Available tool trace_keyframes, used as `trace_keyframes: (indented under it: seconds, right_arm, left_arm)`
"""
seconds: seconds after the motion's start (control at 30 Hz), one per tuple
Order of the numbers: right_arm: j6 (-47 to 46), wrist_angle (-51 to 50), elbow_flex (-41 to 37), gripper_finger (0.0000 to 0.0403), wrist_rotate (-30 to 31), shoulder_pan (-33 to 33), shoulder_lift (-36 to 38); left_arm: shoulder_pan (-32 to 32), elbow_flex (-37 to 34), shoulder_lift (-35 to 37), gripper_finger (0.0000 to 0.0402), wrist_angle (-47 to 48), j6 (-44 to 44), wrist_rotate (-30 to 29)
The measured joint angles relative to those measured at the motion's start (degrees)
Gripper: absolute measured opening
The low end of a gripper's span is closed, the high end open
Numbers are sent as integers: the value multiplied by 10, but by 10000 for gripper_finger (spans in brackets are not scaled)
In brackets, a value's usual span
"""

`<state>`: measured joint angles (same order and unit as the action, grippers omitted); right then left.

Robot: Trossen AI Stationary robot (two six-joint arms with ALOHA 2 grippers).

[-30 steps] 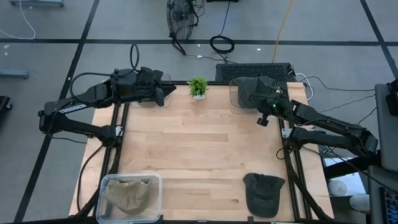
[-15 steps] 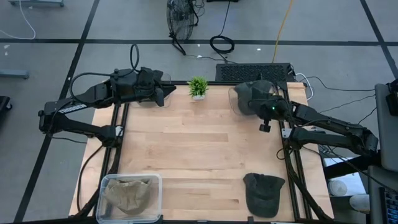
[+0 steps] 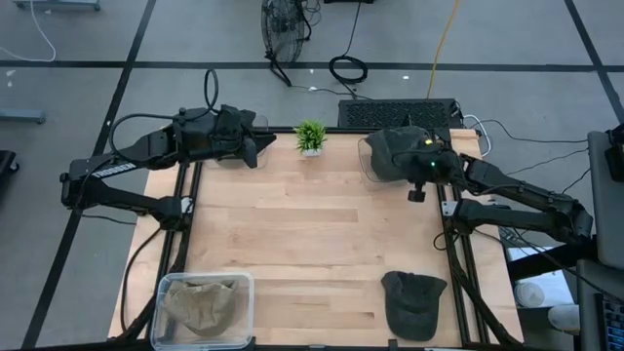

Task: Pick & Place hat
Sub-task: Put the green cap into the right transparent bin

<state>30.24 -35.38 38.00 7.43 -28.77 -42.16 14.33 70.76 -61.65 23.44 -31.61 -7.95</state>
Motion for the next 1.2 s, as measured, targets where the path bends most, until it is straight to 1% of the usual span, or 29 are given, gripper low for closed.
trace_keyframes:
  seconds: [0.07,0.17,0.23,0.3,0.37,0.4,0.47,0.6,0.67,0.77,0.87,0.97,1.03,1.1,1.2]
  right_arm:
    - [-1,-18,0,69,-15,0,-6]
    - [0,-39,0,96,-3,0,-18]
    - [1,-32,0,113,15,0,-18]
    - [4,-19,0,129,18,0,-16]
    - [-15,-1,0,140,26,0,-9]
    - [-38,15,0,143,34,0,-3]
    - [-117,46,6,147,48,0,10]
    - [-313,125,21,144,48,0,27]
    - [-379,140,21,140,45,0,24]
    - [-445,148,21,136,49,0,1]
    - [-505,159,20,135,81,0,-30]
    - [-583,180,20,135,99,-1,-57]
    - [-631,167,25,135,104,-1,-72]
    - [-656,151,30,135,103,-1,-85]
    - [-661,137,30,135,103,-1,-97]
  left_arm:
    - [0,0,0,93,0,0,0]
    - [0,0,0,93,0,0,0]
    - [0,0,0,93,0,0,0]
    - [0,0,0,93,0,-1,0]
    - [0,0,0,93,0,-5,0]
    - [0,0,0,93,0,-9,0]
    - [0,0,0,93,0,-18,1]
    - [0,0,0,93,-1,-21,5]
    - [0,0,0,93,-1,-18,1]
    - [0,0,-2,93,-8,-15,-35]
    - [0,0,-6,93,-34,-17,-63]
    - [1,0,-9,93,-69,-10,-66]
    - [2,1,-11,93,-77,-10,-63]
    - [6,0,-12,93,-80,-4,-61]
    - [16,0,-11,93,-85,20,-51]
